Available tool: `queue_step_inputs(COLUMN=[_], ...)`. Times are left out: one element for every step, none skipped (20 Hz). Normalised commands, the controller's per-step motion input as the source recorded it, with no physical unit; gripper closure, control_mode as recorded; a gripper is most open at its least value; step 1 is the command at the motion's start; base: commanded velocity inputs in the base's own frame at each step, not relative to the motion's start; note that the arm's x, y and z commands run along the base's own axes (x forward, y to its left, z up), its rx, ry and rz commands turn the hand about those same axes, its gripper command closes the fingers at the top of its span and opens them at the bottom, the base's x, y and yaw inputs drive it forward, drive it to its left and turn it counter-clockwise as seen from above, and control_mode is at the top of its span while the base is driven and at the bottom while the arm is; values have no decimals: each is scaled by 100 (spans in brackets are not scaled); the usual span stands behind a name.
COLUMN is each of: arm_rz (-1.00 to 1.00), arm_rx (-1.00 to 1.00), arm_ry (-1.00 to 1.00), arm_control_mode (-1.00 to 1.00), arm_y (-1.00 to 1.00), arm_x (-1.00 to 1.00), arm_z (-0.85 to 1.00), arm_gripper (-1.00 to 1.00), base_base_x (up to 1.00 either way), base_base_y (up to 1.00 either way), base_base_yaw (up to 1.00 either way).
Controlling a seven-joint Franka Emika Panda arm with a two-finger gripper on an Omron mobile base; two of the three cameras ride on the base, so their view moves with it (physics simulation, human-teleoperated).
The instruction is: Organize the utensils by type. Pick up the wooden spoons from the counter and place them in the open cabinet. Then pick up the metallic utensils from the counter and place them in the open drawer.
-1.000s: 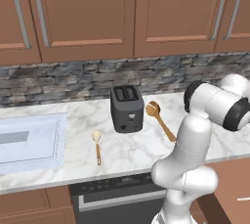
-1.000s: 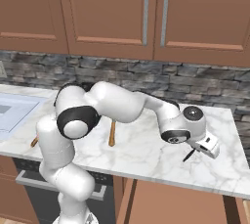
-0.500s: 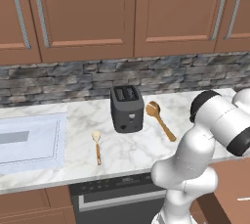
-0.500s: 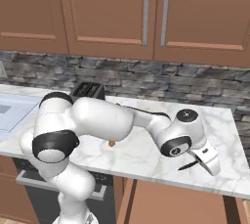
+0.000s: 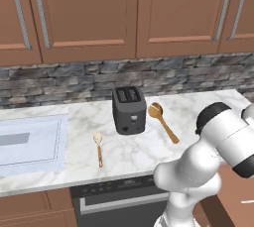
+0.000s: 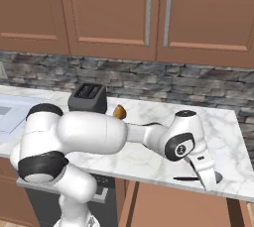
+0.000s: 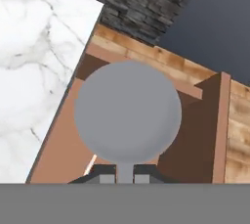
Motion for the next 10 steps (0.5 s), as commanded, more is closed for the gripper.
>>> queue_step_inputs(arm_rz=[-24,-21,-20,-17,-15,-13,-11,-10,-9,-8], arm_rx=[11,13,16,19,20,21,22,22,22,22], arm_ry=[15,14,14,13,11,9,7,5,5,2], arm_control_mode=[-100,-100,-100,-100,-100,-100,-100,-100,-100,-100], arm_y=[1,4,5,7,6,5,5,4,5,7], arm_x=[-74,-72,-68,-65,-65,-66,-65,-67,-66,-67], arm_z=[0,0,0,0,0,0,0,0,0,0], arm_gripper=[100,100,100,100,100,100,100,100,100,100], base_base_x=[0,0,0,0,0,0,0,0,0,0], base_base_y=[0,0,0,0,0,0,0,0,0,0], base_base_yaw=[0,0,0,0,0,0,0,0,0,0])
